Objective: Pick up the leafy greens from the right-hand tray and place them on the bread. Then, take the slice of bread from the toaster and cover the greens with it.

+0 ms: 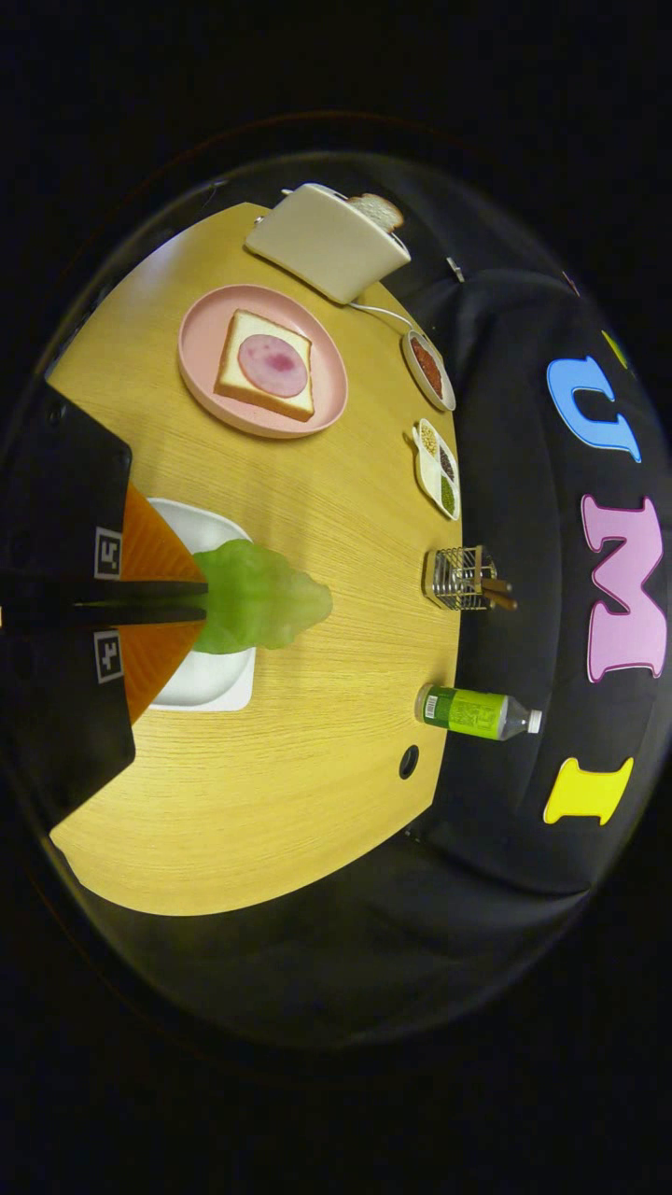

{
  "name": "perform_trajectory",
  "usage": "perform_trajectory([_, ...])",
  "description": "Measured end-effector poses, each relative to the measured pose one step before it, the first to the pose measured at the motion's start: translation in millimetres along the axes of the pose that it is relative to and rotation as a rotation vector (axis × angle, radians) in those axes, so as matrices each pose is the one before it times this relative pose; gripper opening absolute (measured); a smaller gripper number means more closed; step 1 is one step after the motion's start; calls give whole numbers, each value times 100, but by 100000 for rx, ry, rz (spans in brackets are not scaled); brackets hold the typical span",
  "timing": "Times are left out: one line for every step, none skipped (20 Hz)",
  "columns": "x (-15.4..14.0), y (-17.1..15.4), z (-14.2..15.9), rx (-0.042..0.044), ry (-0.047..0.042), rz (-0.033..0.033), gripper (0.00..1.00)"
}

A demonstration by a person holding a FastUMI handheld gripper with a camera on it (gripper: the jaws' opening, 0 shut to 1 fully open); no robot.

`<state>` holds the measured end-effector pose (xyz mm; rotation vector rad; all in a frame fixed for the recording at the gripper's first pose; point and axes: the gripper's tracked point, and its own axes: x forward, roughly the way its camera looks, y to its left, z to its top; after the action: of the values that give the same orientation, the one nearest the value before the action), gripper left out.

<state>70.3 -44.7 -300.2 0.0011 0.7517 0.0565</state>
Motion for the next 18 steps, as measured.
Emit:
perform_trajectory([-582,214,610,1015,-1048,-698,5])
perform_trajectory([-619,167,607,870,-1167,-828,5])
perform_trajectory([-756,249,571,741,-1144,-681,5])
perform_trajectory([-720,369,559,476,-1255,-365,5])
perform_trajectory([-834,425,538,176,-981,-87,5])
perform_trajectory([-789,532,551,-208,-1203,135,5])
perform_trajectory([-729,598,531,-604,-1469,301,5])
perform_trajectory([-714,671,493,-795,-1129,370,5])
perform_trajectory([-644,791,419,-625,-1014,615,5])
perform_trajectory([-511,996,466,-419,-1087,887,5])
perform_trajectory([-404,1066,417,-330,-1057,1000,5])
perform_trajectory([-303,1123,417,-359,-987,1175,5])
perform_trajectory([-242,1206,277,-443,-804,1545,5])
perform_trajectory([-207,1207,311,-704,-555,1605,5])
perform_trajectory([-31,1143,187,-814,-488,1757,5])
perform_trajectory([48,1182,167,-476,-160,1902,5])
perform_trajectory([83,1036,5,-370,210,1570,5])
perform_trajectory([106,890,33,-705,99,1178,5])
